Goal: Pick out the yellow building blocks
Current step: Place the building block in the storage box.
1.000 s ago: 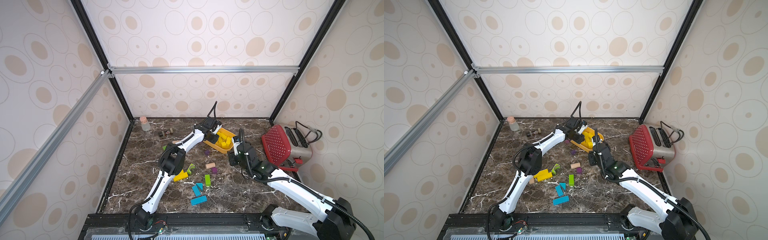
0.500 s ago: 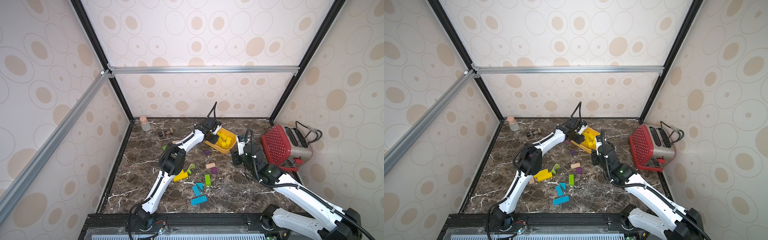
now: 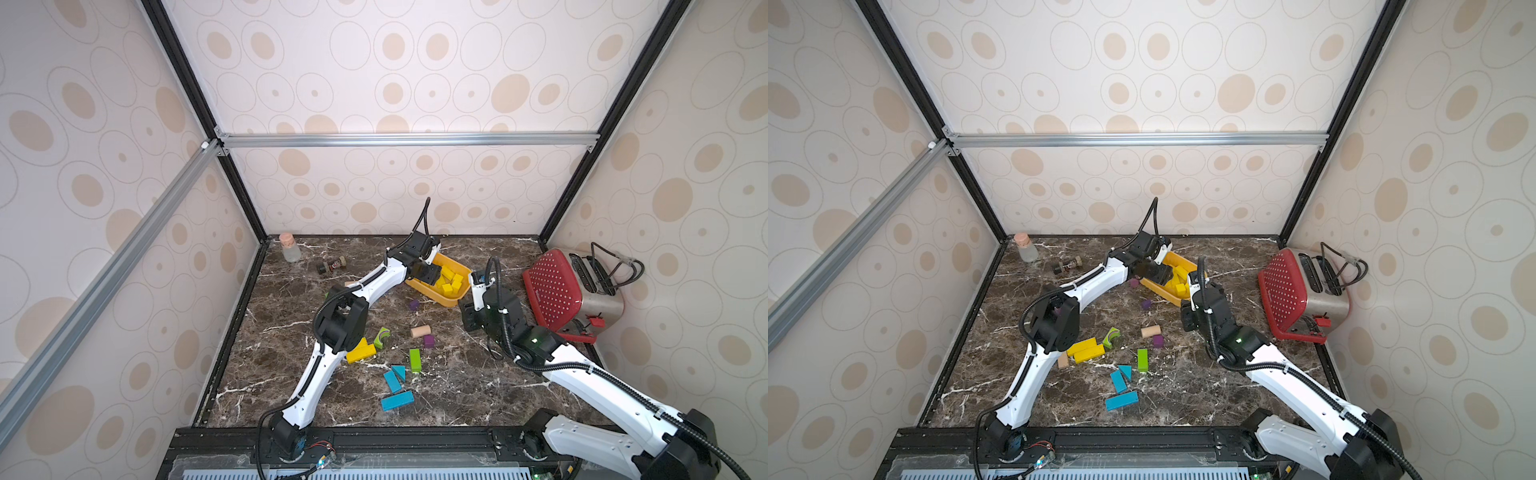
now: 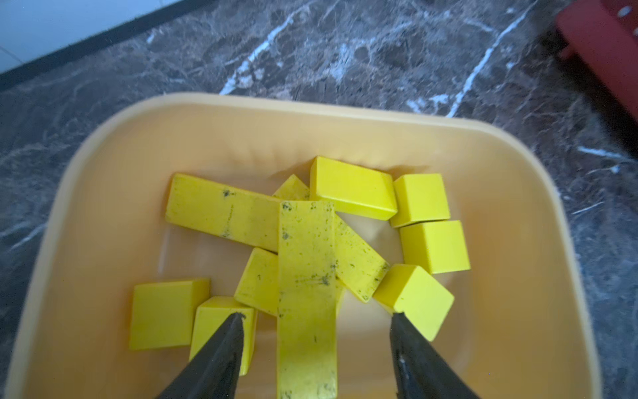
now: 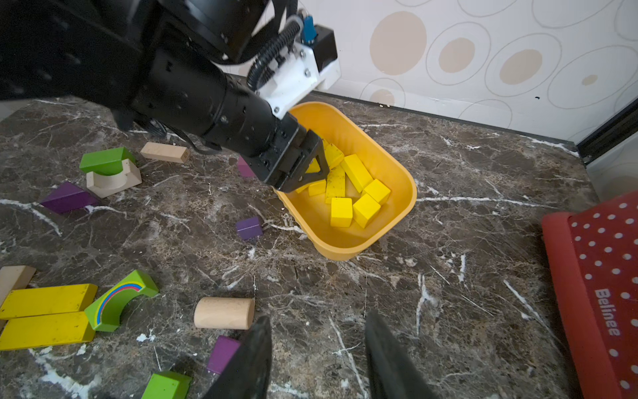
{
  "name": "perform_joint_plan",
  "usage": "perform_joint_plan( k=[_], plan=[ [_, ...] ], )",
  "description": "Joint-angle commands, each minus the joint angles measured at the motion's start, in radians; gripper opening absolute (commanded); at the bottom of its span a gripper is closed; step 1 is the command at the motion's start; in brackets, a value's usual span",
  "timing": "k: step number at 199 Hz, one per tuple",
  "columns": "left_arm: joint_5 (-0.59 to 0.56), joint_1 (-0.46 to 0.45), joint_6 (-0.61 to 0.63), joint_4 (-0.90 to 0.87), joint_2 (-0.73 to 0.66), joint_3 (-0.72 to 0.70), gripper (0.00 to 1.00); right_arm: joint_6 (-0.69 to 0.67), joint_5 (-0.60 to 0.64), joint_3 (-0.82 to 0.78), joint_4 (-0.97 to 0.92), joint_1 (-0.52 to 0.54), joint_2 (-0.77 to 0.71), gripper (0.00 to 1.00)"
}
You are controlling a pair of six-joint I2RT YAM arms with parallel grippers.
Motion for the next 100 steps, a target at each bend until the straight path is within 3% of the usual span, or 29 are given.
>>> perform_joint_plan(
  k=[1,48,100],
  plan=[
    [0.025,-0.007,-0.031,0.051,-0.119,-0.041,0.66,-0.005,-0.03,0.032,-0.005,-0.003,0.014,0.45],
    [-0.004,-0.005,-0.001,0.101,-0.367,-0.286,0.66,-0.02,-0.236,0.094,-0.007,0.005,0.072,0.47],
    [-0.063,0.034,0.007,-0.001,-0.619,-0.566,0.66,-0.046,-0.32,0.153,0.084,0.082,0.204,0.47]
  ],
)
